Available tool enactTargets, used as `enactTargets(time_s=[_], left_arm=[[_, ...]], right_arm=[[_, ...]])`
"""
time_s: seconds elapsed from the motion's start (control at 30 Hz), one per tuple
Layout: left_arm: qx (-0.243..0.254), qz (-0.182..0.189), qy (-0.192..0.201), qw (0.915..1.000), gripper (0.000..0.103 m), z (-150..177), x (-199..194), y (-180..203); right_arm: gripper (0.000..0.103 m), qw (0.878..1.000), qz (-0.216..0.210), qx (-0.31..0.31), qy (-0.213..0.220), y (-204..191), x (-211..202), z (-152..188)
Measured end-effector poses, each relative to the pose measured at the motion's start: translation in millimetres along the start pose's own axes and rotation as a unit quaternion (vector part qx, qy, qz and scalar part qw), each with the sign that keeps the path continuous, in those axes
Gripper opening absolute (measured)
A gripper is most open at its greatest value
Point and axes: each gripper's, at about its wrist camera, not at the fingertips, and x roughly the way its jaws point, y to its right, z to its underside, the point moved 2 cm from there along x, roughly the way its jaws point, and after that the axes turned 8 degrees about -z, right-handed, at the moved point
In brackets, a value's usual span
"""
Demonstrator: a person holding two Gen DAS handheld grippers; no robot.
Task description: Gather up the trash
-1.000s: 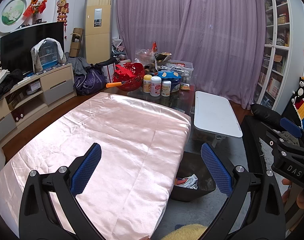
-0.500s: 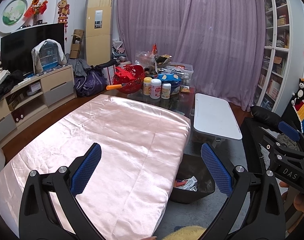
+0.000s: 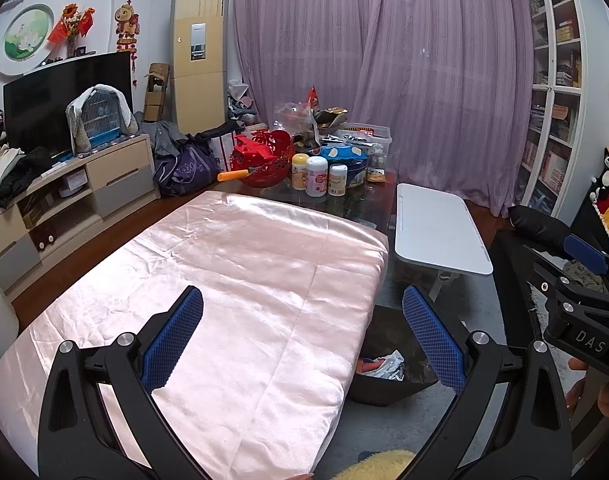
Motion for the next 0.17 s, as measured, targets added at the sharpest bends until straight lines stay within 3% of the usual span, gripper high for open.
enactTargets(time_s=[0.17], left_arm=[[0.004, -0.011, -0.005, 0.9999, 0.095, 1.3, 3.3, 1.2]], right_arm=[[0.1, 1.0, 0.003, 0.005, -0.001, 3.1, 1.4, 0.7]])
